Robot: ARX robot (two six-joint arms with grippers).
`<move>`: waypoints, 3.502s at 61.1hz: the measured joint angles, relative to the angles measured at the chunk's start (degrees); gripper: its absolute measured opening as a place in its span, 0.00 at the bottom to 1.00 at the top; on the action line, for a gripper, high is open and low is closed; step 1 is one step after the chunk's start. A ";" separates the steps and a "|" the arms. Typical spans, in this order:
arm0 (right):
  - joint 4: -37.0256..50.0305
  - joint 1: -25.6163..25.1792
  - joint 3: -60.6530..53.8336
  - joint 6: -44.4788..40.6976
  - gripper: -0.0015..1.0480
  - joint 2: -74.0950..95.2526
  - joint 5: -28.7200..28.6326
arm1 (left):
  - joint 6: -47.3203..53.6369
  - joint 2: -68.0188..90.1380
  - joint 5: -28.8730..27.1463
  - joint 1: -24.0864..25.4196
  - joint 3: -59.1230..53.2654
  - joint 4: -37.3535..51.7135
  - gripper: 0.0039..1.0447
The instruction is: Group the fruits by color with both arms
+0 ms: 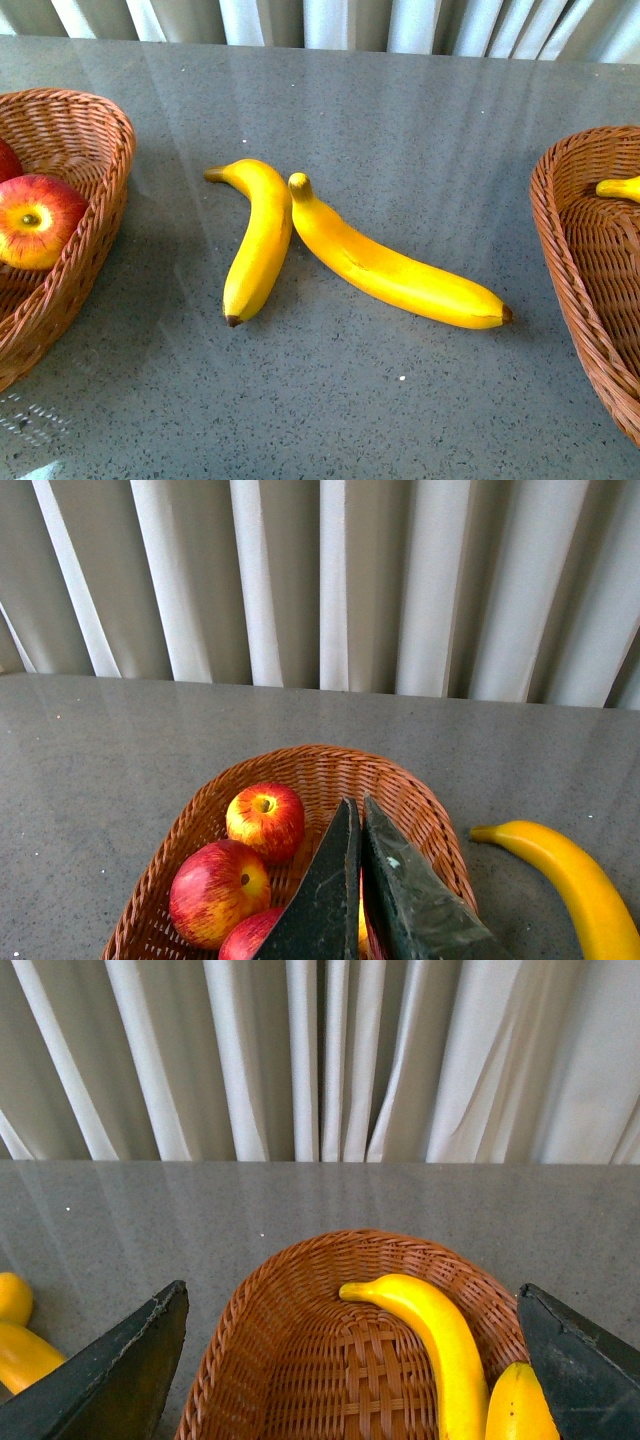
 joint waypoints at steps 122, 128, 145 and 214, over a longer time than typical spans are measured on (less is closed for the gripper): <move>13.73 3.74 15.52 -9.60 0.91 52.26 -16.98 | -0.17 -16.13 -0.02 0.04 0.00 -17.11 0.91; 18.78 7.93 18.45 -13.94 0.91 61.90 -16.20 | -0.17 -16.13 -0.02 0.04 0.00 -17.14 0.91; 22.01 20.87 28.52 -26.16 0.91 85.31 -15.80 | -0.17 -16.13 -0.02 0.04 0.00 -17.11 0.91; 17.59 26.88 47.06 -28.26 0.91 116.76 -16.37 | -0.17 -16.13 -0.02 0.04 0.00 -17.11 0.91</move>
